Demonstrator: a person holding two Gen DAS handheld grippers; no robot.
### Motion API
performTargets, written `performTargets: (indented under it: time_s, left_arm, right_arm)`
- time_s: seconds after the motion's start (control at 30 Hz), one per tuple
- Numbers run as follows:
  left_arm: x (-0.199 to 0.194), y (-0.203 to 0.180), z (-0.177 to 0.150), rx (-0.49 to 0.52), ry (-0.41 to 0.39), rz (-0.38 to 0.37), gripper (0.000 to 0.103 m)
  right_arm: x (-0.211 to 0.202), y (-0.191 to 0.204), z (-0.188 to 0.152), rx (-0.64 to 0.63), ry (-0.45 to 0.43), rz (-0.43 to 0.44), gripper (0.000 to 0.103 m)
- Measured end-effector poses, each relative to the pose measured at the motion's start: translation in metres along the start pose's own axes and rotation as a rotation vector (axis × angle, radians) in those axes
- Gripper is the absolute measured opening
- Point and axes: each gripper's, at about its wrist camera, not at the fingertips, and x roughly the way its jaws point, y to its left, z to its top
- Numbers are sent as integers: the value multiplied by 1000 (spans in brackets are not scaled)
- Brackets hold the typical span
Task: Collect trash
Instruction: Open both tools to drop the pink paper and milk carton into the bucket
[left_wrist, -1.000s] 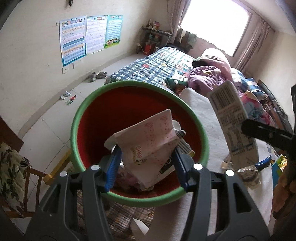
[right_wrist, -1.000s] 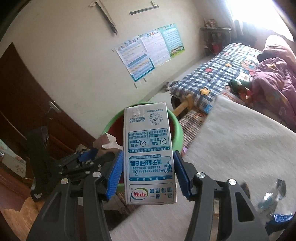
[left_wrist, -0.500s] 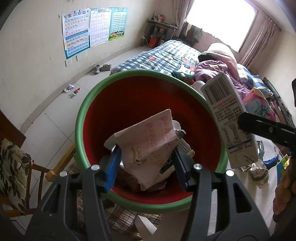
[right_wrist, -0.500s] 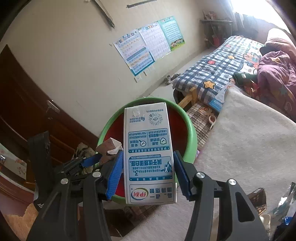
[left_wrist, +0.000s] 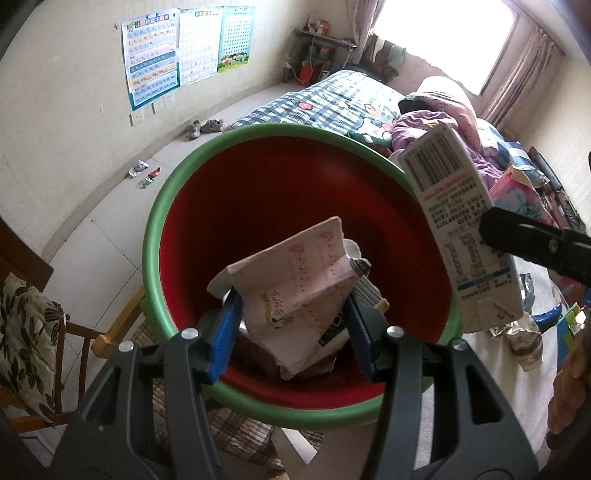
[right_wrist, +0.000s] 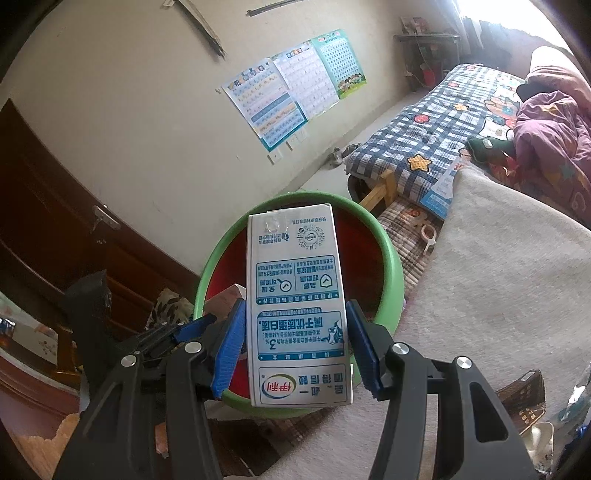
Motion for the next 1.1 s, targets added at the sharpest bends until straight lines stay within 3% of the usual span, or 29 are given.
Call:
performTargets:
  time_s: [0.43,0.63,0.73,0.8,1.1]
  left_arm:
    - [1,5,-4,-15,10,8,53]
    - [-2,10,-4,-38,-8,16,67]
    - [-5,11,-4,-66,-24,19,71]
    - [-8,12,-5,-76,-34,19,72]
    - [-14,9,-3,-79,-50,24,72]
  right_arm:
    - [8,4,2,-3,5,-6,53]
    - [8,4,4,-6,-6,-7,53]
    - [6,3,5,8,-24,-6,55]
    - [3,1,5,29,-34,10,66]
    - [-30,-7,-3,56,-94,14,71]
